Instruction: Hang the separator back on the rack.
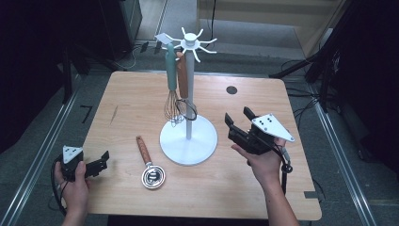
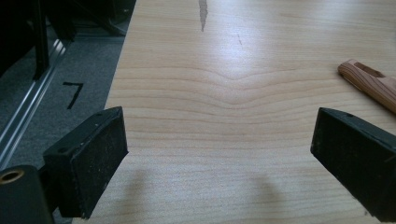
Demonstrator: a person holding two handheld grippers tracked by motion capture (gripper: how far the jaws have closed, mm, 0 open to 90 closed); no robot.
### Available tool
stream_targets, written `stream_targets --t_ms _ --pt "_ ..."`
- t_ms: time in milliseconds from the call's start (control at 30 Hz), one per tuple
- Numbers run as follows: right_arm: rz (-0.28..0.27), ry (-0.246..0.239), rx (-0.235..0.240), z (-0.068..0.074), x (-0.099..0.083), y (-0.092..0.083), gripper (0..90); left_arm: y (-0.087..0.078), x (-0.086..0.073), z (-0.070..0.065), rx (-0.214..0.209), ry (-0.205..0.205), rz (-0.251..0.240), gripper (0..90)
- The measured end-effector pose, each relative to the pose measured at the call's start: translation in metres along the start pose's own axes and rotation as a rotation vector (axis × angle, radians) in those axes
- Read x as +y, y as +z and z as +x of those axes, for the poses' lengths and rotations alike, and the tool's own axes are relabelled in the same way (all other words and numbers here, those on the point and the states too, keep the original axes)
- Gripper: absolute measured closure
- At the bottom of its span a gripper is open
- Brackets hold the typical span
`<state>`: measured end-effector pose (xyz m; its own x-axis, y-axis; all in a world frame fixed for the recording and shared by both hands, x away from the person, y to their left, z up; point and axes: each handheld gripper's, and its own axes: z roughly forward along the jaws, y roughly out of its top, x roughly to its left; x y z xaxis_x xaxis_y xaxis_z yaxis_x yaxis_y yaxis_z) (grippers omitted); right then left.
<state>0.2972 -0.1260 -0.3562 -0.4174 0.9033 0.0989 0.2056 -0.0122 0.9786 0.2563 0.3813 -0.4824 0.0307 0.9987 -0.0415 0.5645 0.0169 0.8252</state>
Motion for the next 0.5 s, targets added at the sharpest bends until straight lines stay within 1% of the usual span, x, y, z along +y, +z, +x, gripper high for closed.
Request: stream_targets --t_ms 33,100,167,200,267,300,333,367,400,433,467,500 --pt "0.008 -0.005 0.001 -0.002 -0.002 0.000 35.6 0.000 0.000 0.000 0.000 0.001 0.002 3.8" --pt "0.024 -0.026 -0.021 -0.004 -0.006 -0.002 41.6 0.000 0.000 0.000 -0.001 -0.001 -0.001 3.8" --pt "0.037 -0.025 -0.027 -0.007 -0.010 -0.004 43.5 0.000 0.000 0.000 0.000 -0.002 0.003 3.8" --pt "0.033 -0.025 -0.033 -0.009 -0.012 -0.004 47.5 0.000 0.000 0.000 0.001 -0.002 0.001 3.8" --pt "0.012 -0.014 -0.075 -0.013 -0.017 -0.007 56.4 0.000 0.000 0.000 0.001 -0.001 0.001 3.8" --pt "0.004 0.013 -0.080 -0.015 -0.018 -0.008 61.7 0.000 0.000 0.000 0.002 -0.001 0.001 3.8" --pt "-0.013 0.048 -0.078 -0.018 -0.021 -0.010 64.9 0.000 0.000 0.000 0.002 -0.001 0.001 3.8" --pt "-0.020 0.077 -0.077 -0.021 -0.022 -0.011 65.7 0.000 0.000 0.000 0.002 -0.002 -0.001 3.8" --pt "-0.018 0.085 -0.083 -0.022 -0.024 -0.013 67.2 0.000 0.000 0.000 0.003 -0.002 -0.002 4.0" --pt "-0.015 0.078 -0.107 -0.024 -0.026 -0.013 67.7 0.000 0.000 0.000 0.002 -0.003 -0.002 4.1" --pt "-0.008 0.084 -0.113 -0.025 -0.027 -0.014 66.3 0.000 0.000 0.000 0.002 -0.003 -0.002 4.1" --pt "-0.008 0.085 -0.114 -0.027 -0.029 -0.015 66.9 0.000 0.000 0.000 0.003 -0.004 -0.001 4.1"
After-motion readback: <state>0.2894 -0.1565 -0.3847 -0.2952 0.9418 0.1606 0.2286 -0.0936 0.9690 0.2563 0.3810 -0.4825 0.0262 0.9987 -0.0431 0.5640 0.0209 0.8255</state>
